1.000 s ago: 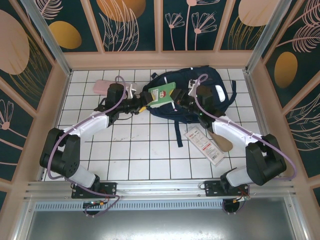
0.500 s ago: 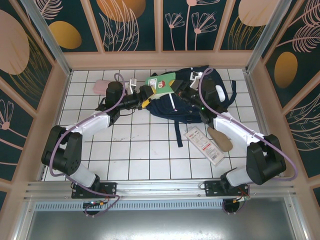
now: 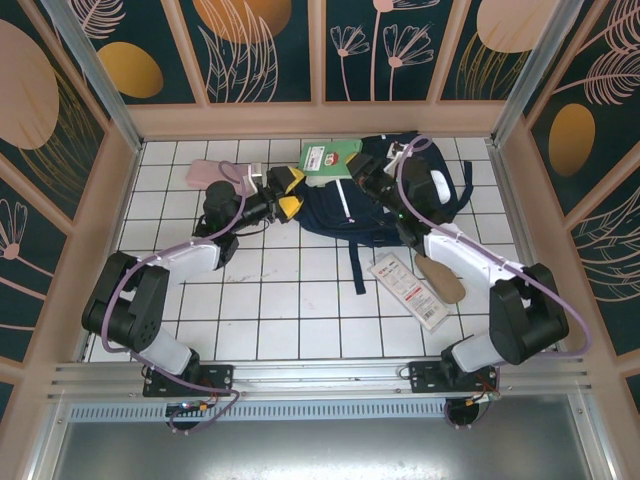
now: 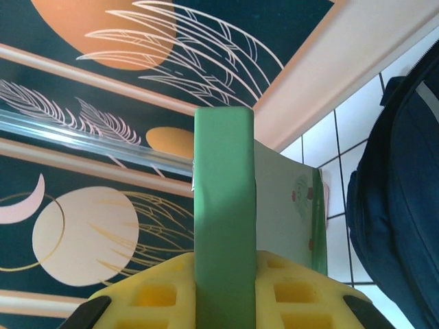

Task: Pack the student bag

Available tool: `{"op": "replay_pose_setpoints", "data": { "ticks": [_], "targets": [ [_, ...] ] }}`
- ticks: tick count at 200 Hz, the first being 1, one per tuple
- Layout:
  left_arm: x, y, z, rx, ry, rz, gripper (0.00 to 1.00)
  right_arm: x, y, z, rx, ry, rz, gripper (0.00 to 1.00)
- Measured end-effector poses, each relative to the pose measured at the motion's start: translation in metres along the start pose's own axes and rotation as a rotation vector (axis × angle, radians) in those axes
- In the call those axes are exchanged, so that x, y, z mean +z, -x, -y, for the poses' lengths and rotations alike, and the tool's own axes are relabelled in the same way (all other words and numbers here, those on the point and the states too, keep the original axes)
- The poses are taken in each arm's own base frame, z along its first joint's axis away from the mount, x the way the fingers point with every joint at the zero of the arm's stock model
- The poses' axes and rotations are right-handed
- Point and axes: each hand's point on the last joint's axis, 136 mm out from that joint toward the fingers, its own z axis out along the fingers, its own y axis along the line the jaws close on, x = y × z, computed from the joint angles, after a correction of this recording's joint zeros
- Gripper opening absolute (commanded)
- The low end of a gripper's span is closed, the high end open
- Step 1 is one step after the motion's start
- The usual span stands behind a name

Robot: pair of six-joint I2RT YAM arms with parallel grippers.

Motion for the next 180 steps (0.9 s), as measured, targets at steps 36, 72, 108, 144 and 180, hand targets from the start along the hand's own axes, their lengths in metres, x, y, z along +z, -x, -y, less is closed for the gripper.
{"op": "replay_pose_setpoints", "data": {
  "ticks": [36, 72, 108, 144, 180],
  "targets": [
    [-0.001, 0.004, 0.030, -0.054, -0.118, 0.034, 0.94, 0.019, -0.011, -0.004, -0.005, -0.001, 0.042, 0.00],
    [-0.002, 0.005, 0.050, -0.101, -0.207, 0.049, 0.92, 0.038, -0.017, -0.028, -0.015, 0.048, 0.068, 0.00],
    [0.001, 0.014, 0.047, -0.169, -0.245, 0.072, 0.83, 0.052, -0.021, -0.040, -0.012, 0.086, 0.079, 0.00],
    [0.004, 0.023, 0.042, -0.223, -0.284, 0.099, 0.75, 0.061, -0.028, -0.034, 0.002, 0.077, 0.073, 0.00],
    [0.015, 0.036, 0.034, -0.256, -0.298, 0.117, 0.74, 0.062, -0.037, -0.036, 0.004, 0.081, 0.056, 0.00]
  ]
}}
